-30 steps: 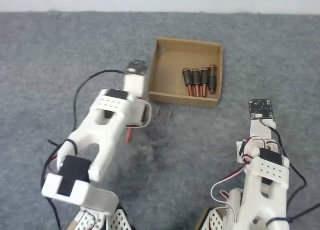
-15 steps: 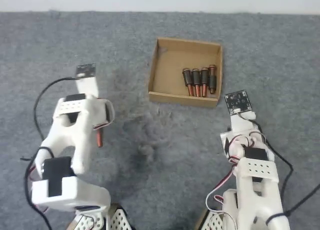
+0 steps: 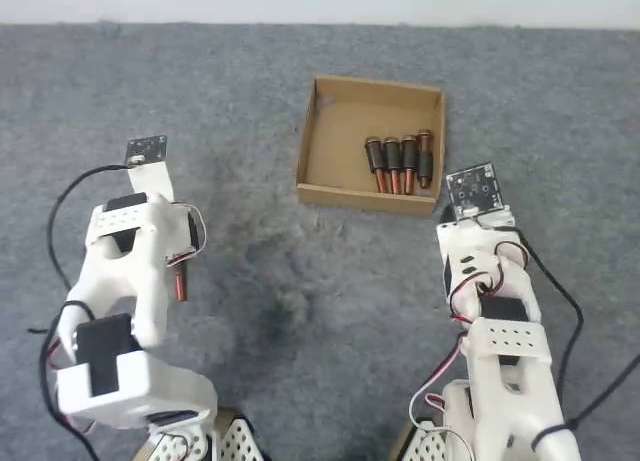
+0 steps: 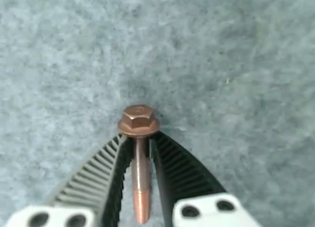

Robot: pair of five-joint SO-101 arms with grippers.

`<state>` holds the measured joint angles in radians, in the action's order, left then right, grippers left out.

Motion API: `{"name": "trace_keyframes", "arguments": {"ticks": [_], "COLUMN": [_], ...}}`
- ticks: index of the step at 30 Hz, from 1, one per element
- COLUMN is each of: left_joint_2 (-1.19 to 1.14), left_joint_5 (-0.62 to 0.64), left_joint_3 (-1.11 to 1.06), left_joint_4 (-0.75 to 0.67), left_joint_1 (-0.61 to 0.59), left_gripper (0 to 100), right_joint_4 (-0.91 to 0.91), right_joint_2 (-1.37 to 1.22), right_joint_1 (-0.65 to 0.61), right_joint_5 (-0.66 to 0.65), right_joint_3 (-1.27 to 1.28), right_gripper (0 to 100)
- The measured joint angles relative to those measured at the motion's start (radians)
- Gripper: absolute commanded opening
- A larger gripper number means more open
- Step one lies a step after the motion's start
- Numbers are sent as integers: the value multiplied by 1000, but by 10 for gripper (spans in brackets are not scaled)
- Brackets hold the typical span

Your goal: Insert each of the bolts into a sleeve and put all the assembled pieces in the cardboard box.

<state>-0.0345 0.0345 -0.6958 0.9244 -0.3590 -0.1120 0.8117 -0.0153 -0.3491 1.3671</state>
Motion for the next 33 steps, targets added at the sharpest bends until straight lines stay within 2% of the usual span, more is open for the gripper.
{"name": "trace_keyframes", "arguments": {"ticks": [6, 11, 17, 25, 33], "left_joint_2": [0, 0, 0, 0, 0], "left_joint_5": [0, 0, 0, 0, 0], "left_joint_3": [0, 0, -2, -2, -2], "left_joint_4": [0, 0, -20, -31, -55], "left_joint_1": [0, 0, -17, -37, -37], "left_gripper": [10, 10, 10, 10, 10], "right_joint_4": [167, 308, 529, 1042, 1343], "right_joint_2": [0, -71, -358, -755, -1033], "right_joint_1": [-66, -97, -94, -133, -241], "right_joint_5": [11, 189, 345, 367, 367], "right_joint_3": [2, -11, -121, -258, -351], "right_gripper": [7, 7, 7, 7, 9]}}
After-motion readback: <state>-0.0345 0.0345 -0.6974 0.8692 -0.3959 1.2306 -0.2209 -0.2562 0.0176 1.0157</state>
